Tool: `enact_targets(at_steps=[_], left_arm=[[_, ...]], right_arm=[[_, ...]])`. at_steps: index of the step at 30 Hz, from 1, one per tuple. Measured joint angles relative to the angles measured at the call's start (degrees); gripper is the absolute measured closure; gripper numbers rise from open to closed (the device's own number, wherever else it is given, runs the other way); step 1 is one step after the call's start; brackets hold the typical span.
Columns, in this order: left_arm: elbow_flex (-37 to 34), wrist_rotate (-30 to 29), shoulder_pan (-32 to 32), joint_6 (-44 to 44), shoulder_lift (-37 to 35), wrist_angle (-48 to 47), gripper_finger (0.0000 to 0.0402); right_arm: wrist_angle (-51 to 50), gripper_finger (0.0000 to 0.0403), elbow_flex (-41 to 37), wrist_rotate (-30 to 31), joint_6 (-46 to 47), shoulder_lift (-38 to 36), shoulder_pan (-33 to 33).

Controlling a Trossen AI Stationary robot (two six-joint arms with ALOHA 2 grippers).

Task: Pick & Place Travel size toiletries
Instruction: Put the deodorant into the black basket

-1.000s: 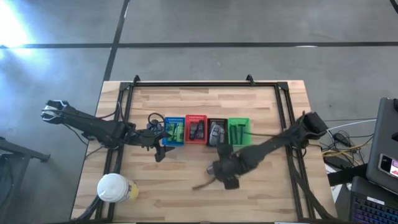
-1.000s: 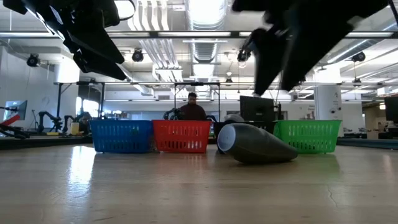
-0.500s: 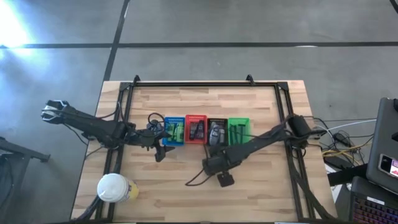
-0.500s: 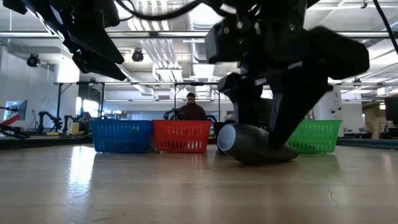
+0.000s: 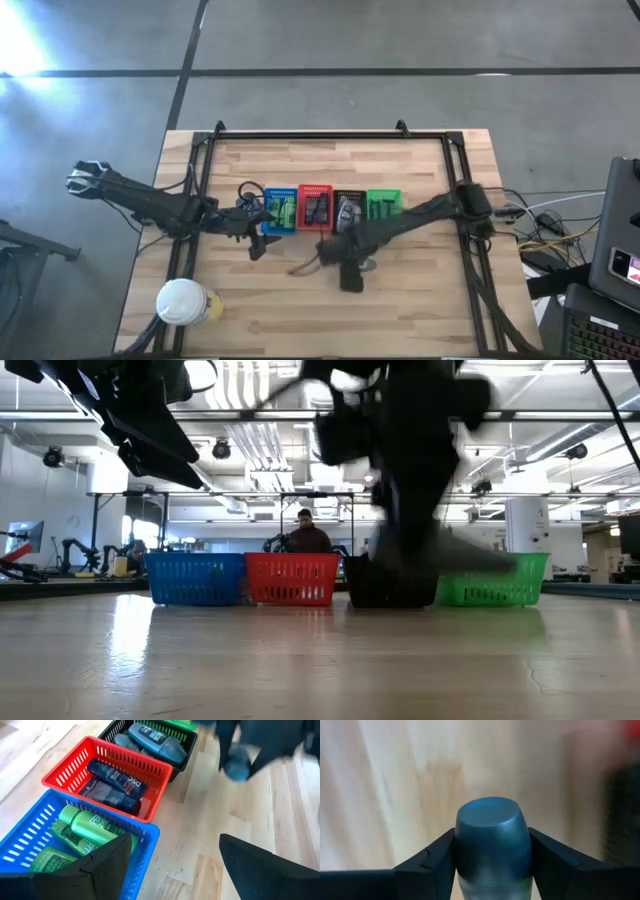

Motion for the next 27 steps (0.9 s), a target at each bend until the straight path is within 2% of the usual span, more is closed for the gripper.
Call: enact_targets(at_steps=[2, 5, 7, 10, 15, 19, 27], left_arm=[[0.0, 0.1, 0.0, 0.1, -0.1, 0.0, 0.0095], [0.0, 0.1, 0.0, 0.2, -0.2, 0.2, 0.0095], [0.0, 0.1, 0.0, 0.2, -0.3, 0.2, 0.0095], [0.0, 0.1, 0.0, 0.2, -0.3, 0.2, 0.0095], [0.0, 0.1, 0.0, 1.6, -0.3, 0.2, 0.0095], [0.0, 0.1, 0.0, 1.7, -0.3, 0.1, 0.0095], [0.0, 0.0, 0.0, 3.1, -0.3, -0.3, 0.0095]], right_arm=[[-0.5, 0.0207, 0.0, 0.8, 6.9, -4.2, -2.0], [-0.6, 0.0207, -0.4, 6.1, 20.0, -10.4, -6.3], [-0.6, 0.0207, -1.5, 9.8, 30.2, -14.2, -10.4], [0.7, 0.0195, -4.8, 10.8, 40.3, -17.9, -17.5], [5.5, 0.0183, -10.6, 10.8, 45.7, -18.2, -23.6], [11.1, 0.0181, -13.2, 9.5, 48.6, -17.3, -23.0], [9.6, 0.0157, -15.1, 10.8, 51.8, -16.5, -21.3]])
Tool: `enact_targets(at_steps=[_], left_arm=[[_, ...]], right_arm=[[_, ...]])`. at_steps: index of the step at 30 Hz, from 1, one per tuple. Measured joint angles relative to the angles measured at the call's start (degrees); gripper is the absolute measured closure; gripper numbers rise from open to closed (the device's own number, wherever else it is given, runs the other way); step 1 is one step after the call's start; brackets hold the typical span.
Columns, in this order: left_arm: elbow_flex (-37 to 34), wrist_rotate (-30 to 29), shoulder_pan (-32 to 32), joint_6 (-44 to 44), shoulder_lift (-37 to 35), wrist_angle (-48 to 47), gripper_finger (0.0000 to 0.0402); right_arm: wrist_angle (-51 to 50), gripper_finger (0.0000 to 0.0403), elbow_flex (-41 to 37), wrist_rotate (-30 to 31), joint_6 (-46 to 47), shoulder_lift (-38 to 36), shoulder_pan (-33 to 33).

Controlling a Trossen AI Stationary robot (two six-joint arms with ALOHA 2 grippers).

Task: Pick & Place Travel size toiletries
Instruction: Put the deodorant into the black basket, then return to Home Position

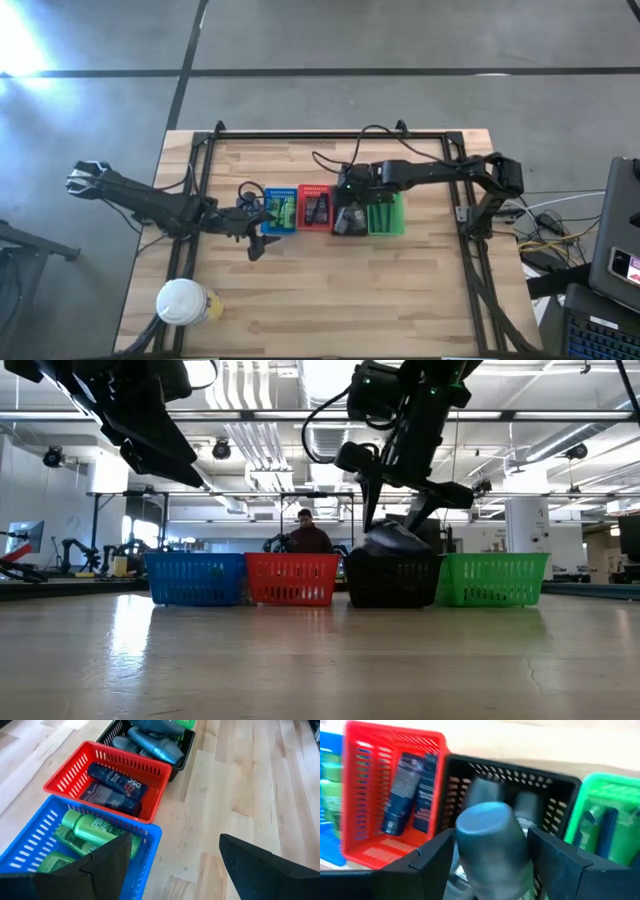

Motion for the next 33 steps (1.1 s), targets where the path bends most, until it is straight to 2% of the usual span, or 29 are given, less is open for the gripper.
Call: enact_targets(at_steps=[9, 13, 21, 26, 30, 33], left_arm=[[0.0, 0.6, 0.0, 1.5, 0.0, -0.2, 0.0095], [0.0, 1.3, 0.0, 0.3, 0.0, -0.3, 0.0095], [0.0, 2.3, 0.0, -1.6, 0.0, -0.7, 0.0095], [0.9, 4.0, -0.1, -1.9, -0.5, -0.8, 0.0095], [4.0, 8.7, -0.1, -0.2, -1.2, -0.4, 0.0095], [6.8, 9.4, 0.2, 1.0, -1.6, -2.4, 0.0095]], right_arm=[[-4.1, 0.0120, 0.3, 0.3, 1.3, 0.1, 2.9], [-5.8, 0.0106, 0.6, 2.6, 1.4, -0.2, 4.1], [-6.9, 0.0091, 0.8, 3.3, 0.6, -0.7, 5.3], [-8.4, 0.0082, 2.7, 5.8, -6.2, -2.0, 6.1], [-7.2, 0.0070, 5.1, 7.3, -11.7, -3.2, 6.6], [-5.2, 0.0062, 6.9, 7.3, -22.5, -3.8, 6.9]])
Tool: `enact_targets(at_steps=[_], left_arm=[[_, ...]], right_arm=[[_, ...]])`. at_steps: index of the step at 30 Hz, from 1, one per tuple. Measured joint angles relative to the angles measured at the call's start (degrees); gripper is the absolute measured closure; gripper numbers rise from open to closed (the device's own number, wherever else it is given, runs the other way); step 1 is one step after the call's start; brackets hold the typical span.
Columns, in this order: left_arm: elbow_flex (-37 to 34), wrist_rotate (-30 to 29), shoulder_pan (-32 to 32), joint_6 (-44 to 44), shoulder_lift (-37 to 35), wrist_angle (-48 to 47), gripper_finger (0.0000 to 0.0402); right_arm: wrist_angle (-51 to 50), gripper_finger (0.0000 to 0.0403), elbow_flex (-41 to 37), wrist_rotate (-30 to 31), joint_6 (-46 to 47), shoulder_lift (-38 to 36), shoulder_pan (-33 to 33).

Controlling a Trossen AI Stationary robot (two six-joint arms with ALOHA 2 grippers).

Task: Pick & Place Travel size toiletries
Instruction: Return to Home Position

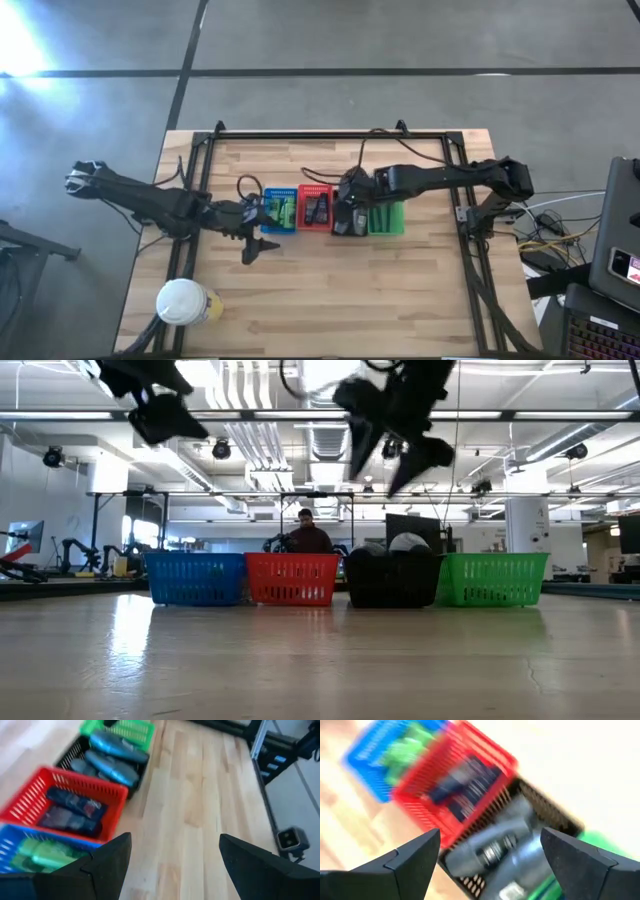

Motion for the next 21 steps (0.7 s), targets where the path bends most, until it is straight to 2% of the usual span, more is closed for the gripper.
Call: enact_targets(at_steps=[2, 6, 9, 11, 14, 16, 18, 21], left_arm=[[3.1, -0.1, 0.8, 1.0, -0.9, -2.4, 0.0095], [10.9, -0.2, 3.7, 5.2, -4.4, -8.3, 0.0095], [16.2, -1.7, 5.8, 12.0, -7.4, -11.9, 0.0094], [19.0, -6.1, 6.5, 14.5, -9.4, -13.5, 0.0094], [21.2, -17.2, 6.7, 12.8, -12.4, -15.9, 0.0096], [21.3, -20.8, 6.7, 11.9, -14.6, -18.8, 0.0096], [19.6, -18.2, 6.7, 11.8, -17.4, -21.3, 0.0096], [13.8, -7.5, 6.7, 12.3, -22.4, -20.1, 0.0096]], right_arm=[[1.6, 0.0058, 2.0, 0.3, -9.3, -1.2, 0.9], [0.4, 0.0052, 7.3, 3.4, -21.0, -4.9, 0.9], [-0.7, 0.0048, 10.0, 3.7, -18.1, -7.7, 0.1], [-0.1, 0.0050, 10.7, 3.9, -18.3, -10.4, 0.0], [0.3, 0.0057, 10.4, 3.1, -19.7, -14.4, 1.0], [0.2, 0.0063, 8.6, 1.9, -19.8, -16.8, 1.6], [1.7, 0.0069, 5.6, -0.4, -20.2, -19.0, 2.0], [10.4, 0.0079, -2.8, -7.0, -20.3, -23.5, 2.0]])
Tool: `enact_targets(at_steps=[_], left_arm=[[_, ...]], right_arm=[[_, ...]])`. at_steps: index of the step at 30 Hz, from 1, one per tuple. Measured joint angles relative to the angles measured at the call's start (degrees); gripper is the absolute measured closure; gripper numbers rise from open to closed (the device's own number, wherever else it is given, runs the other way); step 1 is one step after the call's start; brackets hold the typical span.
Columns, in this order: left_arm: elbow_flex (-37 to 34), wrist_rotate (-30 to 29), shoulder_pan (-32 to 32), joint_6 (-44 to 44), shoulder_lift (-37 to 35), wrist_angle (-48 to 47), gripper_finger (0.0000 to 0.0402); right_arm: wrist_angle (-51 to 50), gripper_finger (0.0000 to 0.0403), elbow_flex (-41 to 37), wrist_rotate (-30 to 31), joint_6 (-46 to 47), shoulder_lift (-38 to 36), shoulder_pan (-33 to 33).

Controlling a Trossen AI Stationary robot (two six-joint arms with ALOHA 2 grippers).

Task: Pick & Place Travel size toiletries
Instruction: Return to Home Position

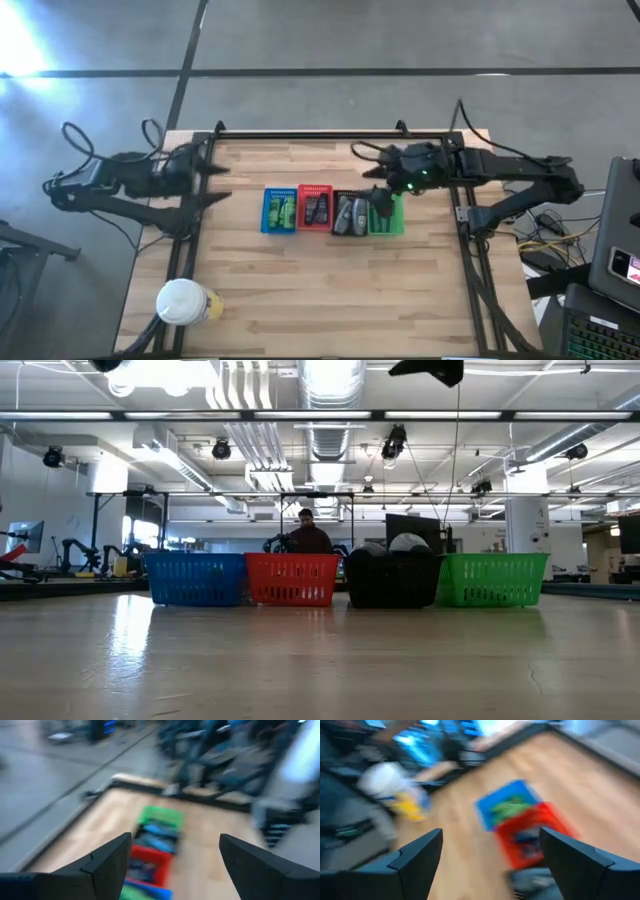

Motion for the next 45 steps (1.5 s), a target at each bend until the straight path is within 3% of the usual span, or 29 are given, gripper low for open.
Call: enact_targets(at_steps=[3, 8, 15, 19, 21, 27, 33, 35, 45], left_arm=[[-7.0, 4.4, 0.0, -1.2, -5.8, 4.6, 0.0096], [-17.5, -4.7, 0.0, -6.3, -16.4, 5.5, 0.0096], [-27.8, -1.2, 0.0, -13.1, -31.0, 6.6, 0.0097], [-30.7, -1.2, 0.0, -12.8, -31.9, 5.9, 0.0097], [-32.0, -1.8, 0.0, -12.3, -30.2, 10.5, 0.0097], [-36.0, -3.0, 0.0, -12.9, -29.8, 12.5, 0.0097], [-39.2, -3.7, 0.0, -18.0, -29.8, 12.0, 0.0097], [-40.3, -3.7, 0.0, -18.2, -29.8, 11.9, 0.0097], [-47.7, -3.4, 0.0, -21.6, -29.6, 11.8, 0.0097]], right_arm=[[14.7, 0.0088, -11.0, -5.7, 0.8, -4.0, 0.2], [39.4, 0.0103, -29.2, -6.0, 5.0, -10.7, 0.0], [66.5, 0.0124, -50.2, -6.0, 8.4, -18.8, 0.2], [76.4, 0.0135, -59.4, -6.1, 8.3, -21.3, 0.2], [78.6, 0.0141, -62.7, -6.0, 10.0, -22.4, 0.2], [78.4, 0.0157, -70.5, -5.6, 20.7, -23.7, 0.2], [76.0, 0.0168, -75.9, 3.8, 30.1, -23.2, 0.2], [74.5, 0.0172, -75.8, 4.4, 32.0, -23.1, 0.2], [75.5, 0.0178, -70.2, -5.7, 9.3, -22.9, 0.9]])
